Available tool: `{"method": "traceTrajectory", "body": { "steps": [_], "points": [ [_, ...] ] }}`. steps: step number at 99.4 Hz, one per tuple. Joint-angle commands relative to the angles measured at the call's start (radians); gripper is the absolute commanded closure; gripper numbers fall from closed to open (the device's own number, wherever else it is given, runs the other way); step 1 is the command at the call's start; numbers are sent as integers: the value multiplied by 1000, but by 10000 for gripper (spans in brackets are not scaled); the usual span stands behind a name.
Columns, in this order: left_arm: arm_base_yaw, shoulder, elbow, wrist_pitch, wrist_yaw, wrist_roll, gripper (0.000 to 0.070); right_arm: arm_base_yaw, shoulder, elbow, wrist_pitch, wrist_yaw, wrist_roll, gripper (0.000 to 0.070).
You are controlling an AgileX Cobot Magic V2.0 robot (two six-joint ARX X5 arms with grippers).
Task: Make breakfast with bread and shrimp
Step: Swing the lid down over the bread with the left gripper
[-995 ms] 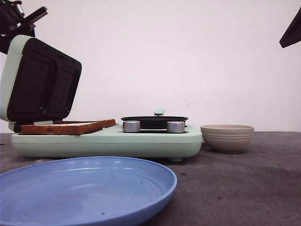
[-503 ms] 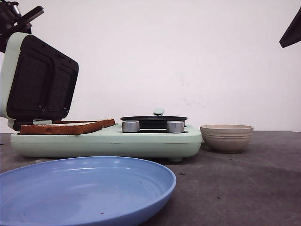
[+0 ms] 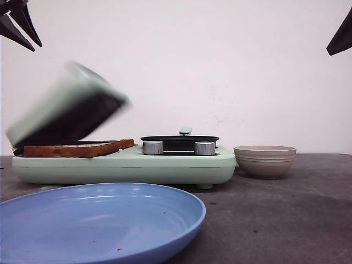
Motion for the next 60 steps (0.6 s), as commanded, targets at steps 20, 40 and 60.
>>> {"method": "traceTrajectory", "body": {
  "steps": [20, 40, 60],
  "points": [
    [-48, 19, 21, -3, 6, 6, 696, 9, 4, 4, 12, 2, 11, 406],
    [-116, 19, 21, 1, 0, 27, 696, 9, 4, 4, 14, 2, 11, 406],
    [-169, 19, 21, 21, -10, 58, 696, 9, 4, 4, 9, 2, 11, 406]
  ]
}}
